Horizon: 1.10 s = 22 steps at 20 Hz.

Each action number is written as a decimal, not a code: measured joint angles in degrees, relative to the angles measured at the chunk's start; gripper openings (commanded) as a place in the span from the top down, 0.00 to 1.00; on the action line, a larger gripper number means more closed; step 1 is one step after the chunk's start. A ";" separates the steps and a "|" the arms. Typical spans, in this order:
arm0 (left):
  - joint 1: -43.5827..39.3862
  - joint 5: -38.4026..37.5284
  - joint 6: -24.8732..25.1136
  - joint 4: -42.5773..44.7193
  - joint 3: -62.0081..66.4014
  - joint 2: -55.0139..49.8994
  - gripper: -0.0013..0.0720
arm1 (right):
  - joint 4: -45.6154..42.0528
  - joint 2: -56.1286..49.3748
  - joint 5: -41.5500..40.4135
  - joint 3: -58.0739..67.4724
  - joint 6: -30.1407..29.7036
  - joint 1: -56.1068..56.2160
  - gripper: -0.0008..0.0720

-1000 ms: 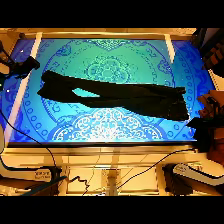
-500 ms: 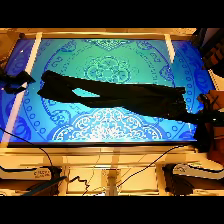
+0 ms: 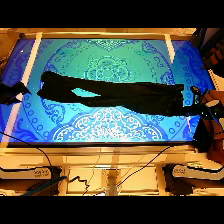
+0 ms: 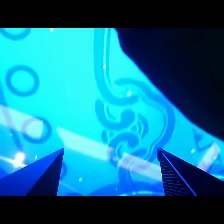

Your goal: Fold the clothes and pants, and hang the long-sleeved shirts on hangers.

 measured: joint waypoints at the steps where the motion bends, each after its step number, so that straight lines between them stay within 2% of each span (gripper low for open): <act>1: 0.00 -0.48 0.07 -0.11 -1.16 0.00 0.14 | 0.15 0.17 -0.20 0.00 0.04 0.33 0.93; 4: 0.00 2.54 0.17 -2.34 -5.81 0.00 0.14 | 0.59 1.07 -0.33 0.04 0.24 0.92 0.93; 10: -0.98 20.57 0.35 -8.37 -11.61 -2.21 0.14 | 0.98 2.58 0.70 0.04 0.35 1.25 0.93; 15: -1.53 30.64 0.37 -10.62 -12.52 -7.74 0.15 | 1.22 2.86 0.94 0.04 0.39 1.25 0.93; 16: -1.66 32.70 0.35 -11.10 -12.57 -8.79 0.22 | 1.27 2.89 0.98 0.04 0.39 1.25 0.93; 17: -1.84 34.73 0.37 -11.63 -12.57 -9.53 0.36 | 1.27 2.89 1.09 0.04 0.44 1.25 0.93; 18: -2.12 36.92 0.39 -12.22 -12.59 -10.34 0.57 | 1.29 2.89 1.16 0.04 0.55 1.25 0.93; 20: -2.75 40.57 0.37 -13.07 -12.66 -11.50 0.89 | 1.25 2.91 1.99 0.20 1.03 1.25 0.93; 21: -3.21 42.38 0.37 -13.46 -12.70 -11.87 0.94 | 1.18 2.91 3.15 0.59 1.20 1.25 0.93; 22: -3.65 44.11 0.39 -13.79 -12.70 -12.02 0.94 | 1.11 2.91 5.05 1.40 1.62 1.25 0.93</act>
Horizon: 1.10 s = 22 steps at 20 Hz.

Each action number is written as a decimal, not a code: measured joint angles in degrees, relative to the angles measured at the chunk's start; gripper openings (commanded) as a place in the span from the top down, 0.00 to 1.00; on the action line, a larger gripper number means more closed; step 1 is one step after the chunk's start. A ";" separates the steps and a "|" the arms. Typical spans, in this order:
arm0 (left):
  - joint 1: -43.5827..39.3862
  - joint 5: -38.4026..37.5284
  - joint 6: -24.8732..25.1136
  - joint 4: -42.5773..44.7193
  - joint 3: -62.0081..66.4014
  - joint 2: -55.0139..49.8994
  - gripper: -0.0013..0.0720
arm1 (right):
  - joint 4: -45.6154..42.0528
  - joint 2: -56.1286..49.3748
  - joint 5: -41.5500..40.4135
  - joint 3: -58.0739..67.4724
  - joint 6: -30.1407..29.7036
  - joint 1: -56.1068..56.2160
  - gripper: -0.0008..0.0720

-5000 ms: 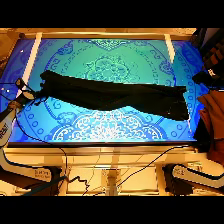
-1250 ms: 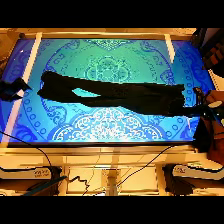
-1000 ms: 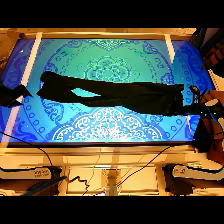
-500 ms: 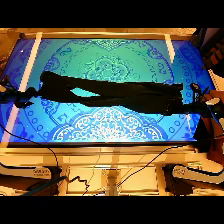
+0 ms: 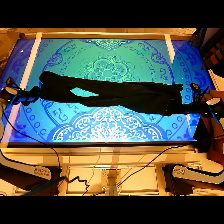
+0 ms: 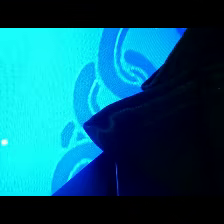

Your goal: Fold the clothes and pants, and hang the long-sleeved shirts on hangers.

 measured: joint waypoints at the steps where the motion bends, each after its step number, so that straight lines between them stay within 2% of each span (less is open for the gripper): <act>1: -0.35 1.49 -0.02 -0.39 0.26 -0.02 0.94 | -0.11 0.00 2.45 1.27 0.59 0.00 0.94; 3: -0.94 4.17 0.00 -0.96 1.49 0.70 0.95 | -0.35 -0.02 8.33 5.22 2.60 0.00 0.94; 6: -1.29 5.20 0.13 -0.70 3.56 3.89 0.95 | -1.42 -0.02 15.63 14.19 8.74 0.02 0.94; 11: -0.02 1.11 0.17 6.03 6.14 13.64 0.95 | -4.72 -0.02 22.67 31.15 19.37 0.07 0.94; 14: 1.88 -6.47 0.17 12.33 6.75 19.67 0.95 | -6.29 0.00 26.69 37.66 22.73 0.07 0.94; 18: 4.98 -22.75 0.48 22.27 6.97 24.30 0.95 | -9.29 -0.09 33.73 40.61 25.51 0.07 0.94; 22: 7.52 -38.47 4.35 29.14 5.86 24.61 0.95 | -11.34 0.00 38.01 38.29 26.53 0.07 0.94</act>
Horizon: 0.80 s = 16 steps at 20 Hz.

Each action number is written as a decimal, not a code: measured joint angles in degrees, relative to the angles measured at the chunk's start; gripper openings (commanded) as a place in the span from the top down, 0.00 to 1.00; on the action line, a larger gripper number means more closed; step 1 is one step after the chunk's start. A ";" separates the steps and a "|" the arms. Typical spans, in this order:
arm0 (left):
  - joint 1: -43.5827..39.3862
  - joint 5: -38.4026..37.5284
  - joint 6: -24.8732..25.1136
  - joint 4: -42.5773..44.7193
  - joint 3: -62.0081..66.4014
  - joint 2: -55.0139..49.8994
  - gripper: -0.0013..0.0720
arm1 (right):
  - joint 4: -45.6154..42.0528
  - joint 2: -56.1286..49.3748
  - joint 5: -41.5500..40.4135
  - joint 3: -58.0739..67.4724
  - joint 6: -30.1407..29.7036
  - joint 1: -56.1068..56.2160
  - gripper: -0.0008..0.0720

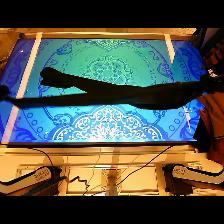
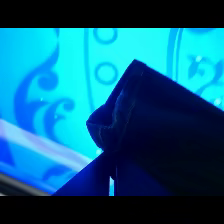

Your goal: Fold the clothes and pants, and hang the long-sleeved shirts on hangers.

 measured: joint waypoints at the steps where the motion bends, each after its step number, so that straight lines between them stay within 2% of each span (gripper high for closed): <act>1: 0.33 -1.95 0.50 0.87 -1.01 0.00 0.95 | -0.35 0.28 0.37 -1.97 0.09 0.00 0.94; 6: 1.09 -8.59 1.95 6.45 -8.81 -0.02 0.95 | -3.56 4.04 4.79 -16.92 -0.70 0.00 0.94; 12: 1.29 -11.82 3.89 12.52 -15.23 -0.09 0.94 | -11.02 6.25 10.69 -30.82 -2.54 0.00 0.93; 13: 1.29 -12.09 4.28 12.83 -15.58 -0.09 0.94 | -12.35 6.38 11.17 -32.26 -2.64 -0.02 0.83; 14: 1.29 -12.22 4.48 13.14 -15.87 -0.09 0.78 | -13.40 6.43 11.34 -33.27 -2.69 0.00 0.52; 15: 1.29 -12.37 4.50 13.38 -16.06 -0.09 0.39 | -14.29 6.49 11.52 -34.01 -2.80 -0.02 0.27; 16: 1.29 -12.44 4.57 13.51 -16.20 -0.09 0.01 | -15.21 6.56 11.67 -34.51 -2.86 -0.02 0.21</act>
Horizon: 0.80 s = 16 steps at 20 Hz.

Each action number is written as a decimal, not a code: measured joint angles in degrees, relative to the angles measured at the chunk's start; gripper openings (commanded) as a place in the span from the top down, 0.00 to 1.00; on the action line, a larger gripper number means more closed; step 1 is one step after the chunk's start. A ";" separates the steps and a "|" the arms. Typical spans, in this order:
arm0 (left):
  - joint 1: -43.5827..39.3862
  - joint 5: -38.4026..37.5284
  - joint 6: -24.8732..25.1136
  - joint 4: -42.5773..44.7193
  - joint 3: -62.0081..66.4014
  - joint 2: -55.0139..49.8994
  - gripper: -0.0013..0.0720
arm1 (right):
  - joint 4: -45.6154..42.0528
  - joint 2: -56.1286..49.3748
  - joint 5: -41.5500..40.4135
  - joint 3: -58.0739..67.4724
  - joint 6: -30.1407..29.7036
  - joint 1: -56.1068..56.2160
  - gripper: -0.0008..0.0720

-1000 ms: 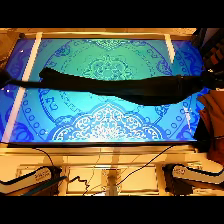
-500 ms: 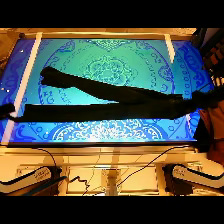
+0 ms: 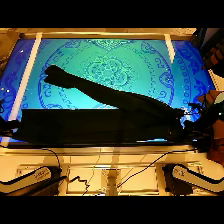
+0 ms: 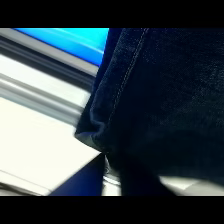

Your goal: Fold the clothes and pants, and hang the long-sleeved shirts on hangers.

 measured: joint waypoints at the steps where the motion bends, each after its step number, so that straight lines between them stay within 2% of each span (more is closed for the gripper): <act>1: -0.04 0.00 0.11 0.11 -0.13 0.00 0.02 | -0.39 0.00 -0.07 -0.39 -0.02 0.00 0.21; 5: -0.11 0.46 0.37 0.31 -0.33 0.00 0.02 | -1.11 0.07 -0.26 -1.05 -0.15 0.00 0.21; 8: -0.11 0.92 0.52 0.35 -0.28 0.00 0.02 | -1.33 0.07 -3.50 0.22 -1.27 0.00 0.21; 13: -0.11 1.81 0.57 0.37 0.50 0.00 0.02 | -0.31 0.07 -5.62 7.69 -2.19 0.00 0.21; 16: -0.11 2.51 0.57 0.37 0.74 0.00 0.02 | 1.44 -0.04 -10.32 11.13 -3.26 0.00 0.21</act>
